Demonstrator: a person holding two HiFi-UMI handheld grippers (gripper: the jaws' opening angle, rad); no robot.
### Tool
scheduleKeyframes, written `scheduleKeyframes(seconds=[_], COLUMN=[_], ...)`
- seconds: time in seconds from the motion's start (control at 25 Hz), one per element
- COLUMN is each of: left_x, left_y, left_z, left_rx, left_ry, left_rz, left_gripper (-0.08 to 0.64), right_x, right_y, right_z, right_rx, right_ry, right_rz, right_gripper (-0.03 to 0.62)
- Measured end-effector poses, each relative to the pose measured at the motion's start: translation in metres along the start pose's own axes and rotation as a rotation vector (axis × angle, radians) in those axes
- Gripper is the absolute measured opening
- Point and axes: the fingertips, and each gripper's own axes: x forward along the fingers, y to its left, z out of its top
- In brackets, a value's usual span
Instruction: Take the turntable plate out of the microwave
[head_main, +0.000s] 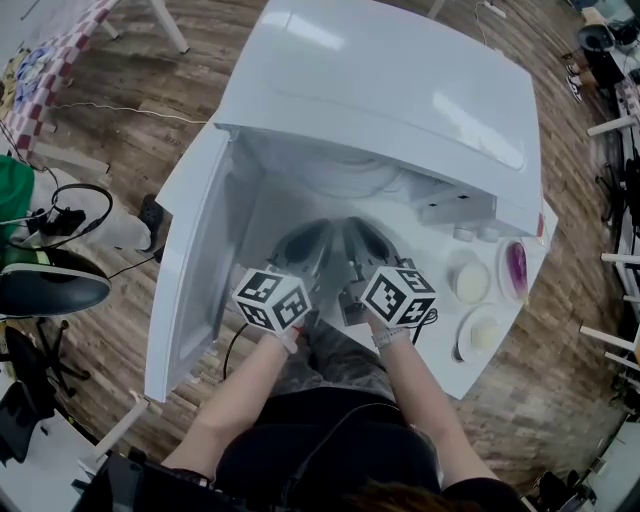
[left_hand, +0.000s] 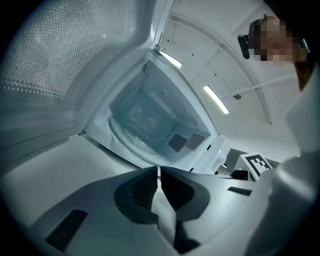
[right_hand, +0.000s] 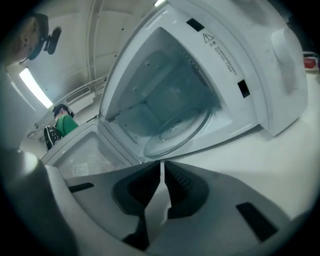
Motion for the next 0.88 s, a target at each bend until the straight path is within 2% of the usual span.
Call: scheduleKeyframes(seconds=[0.16,0.28,0.44,0.76,0.88], left_x=[0.003,0.007,0.01,0.015,0.015], left_y=[0.007,0.015,0.024,0.024,0.024], left_z=[-0.002,0.0,0.008,0.013,0.014], left_rx=[-0.012,-0.011,-0.035,-0.05,-0.086], left_ry=[0.016,0.021,0.01,-0.001,-0.016], left_rz=[0.023,0.048,0.068,0.062,0.058], left_gripper=[0.012,0.014,0.014,0.014,0.014], right_x=[0.009,0.018,0.027,0.038,0.041], right_y=[-0.004,-0.006,-0.011,-0.014,-0.019], right_z=[0.002,0.005,0.012,0.023,0.025], right_rx=[0.1,0.181,0.308,0.489,0.542], right_ry=[-0.005,-0.012,-0.048,-0.081,-0.094], right_rz=[0.034,0.066,0.075,0.119,0.111], right_gripper=[0.024,0.081,0.084,0.117,0.117])
